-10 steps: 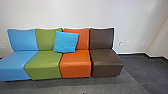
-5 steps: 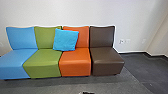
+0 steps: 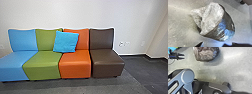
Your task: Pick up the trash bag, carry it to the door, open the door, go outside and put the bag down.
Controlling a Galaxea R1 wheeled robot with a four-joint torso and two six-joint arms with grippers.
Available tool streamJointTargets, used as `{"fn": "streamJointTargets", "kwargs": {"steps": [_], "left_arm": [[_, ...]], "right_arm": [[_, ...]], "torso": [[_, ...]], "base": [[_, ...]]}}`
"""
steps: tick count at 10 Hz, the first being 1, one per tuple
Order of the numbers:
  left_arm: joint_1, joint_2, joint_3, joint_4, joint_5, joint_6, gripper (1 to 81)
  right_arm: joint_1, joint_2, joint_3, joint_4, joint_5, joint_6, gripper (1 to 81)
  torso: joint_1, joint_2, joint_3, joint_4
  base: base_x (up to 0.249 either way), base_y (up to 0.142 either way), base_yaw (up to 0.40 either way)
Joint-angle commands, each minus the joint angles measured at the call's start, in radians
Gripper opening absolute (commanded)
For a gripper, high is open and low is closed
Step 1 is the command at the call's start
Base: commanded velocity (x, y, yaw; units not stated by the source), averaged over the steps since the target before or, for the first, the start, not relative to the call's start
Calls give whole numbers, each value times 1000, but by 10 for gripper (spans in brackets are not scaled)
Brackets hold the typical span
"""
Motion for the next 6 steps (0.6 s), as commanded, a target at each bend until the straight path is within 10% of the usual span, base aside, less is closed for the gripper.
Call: {"fn": "streamJointTargets", "kwargs": {"steps": [1,3,6], "left_arm": [[-135,12,5,-17,69,-7,811],[-135,15,5,-19,76,-7,811],[-166,14,5,-20,77,-7,811]], "right_arm": [[225,-118,75,81,-169,-2,811],[318,-106,73,114,-257,-2,811],[338,-112,72,118,-269,-3,811]], "torso": [[63,-98,0,0],[104,-164,0,0],[161,-256,-112,0]], "base": [[0,0,0],[0,0,0],[0,0,0]]}}
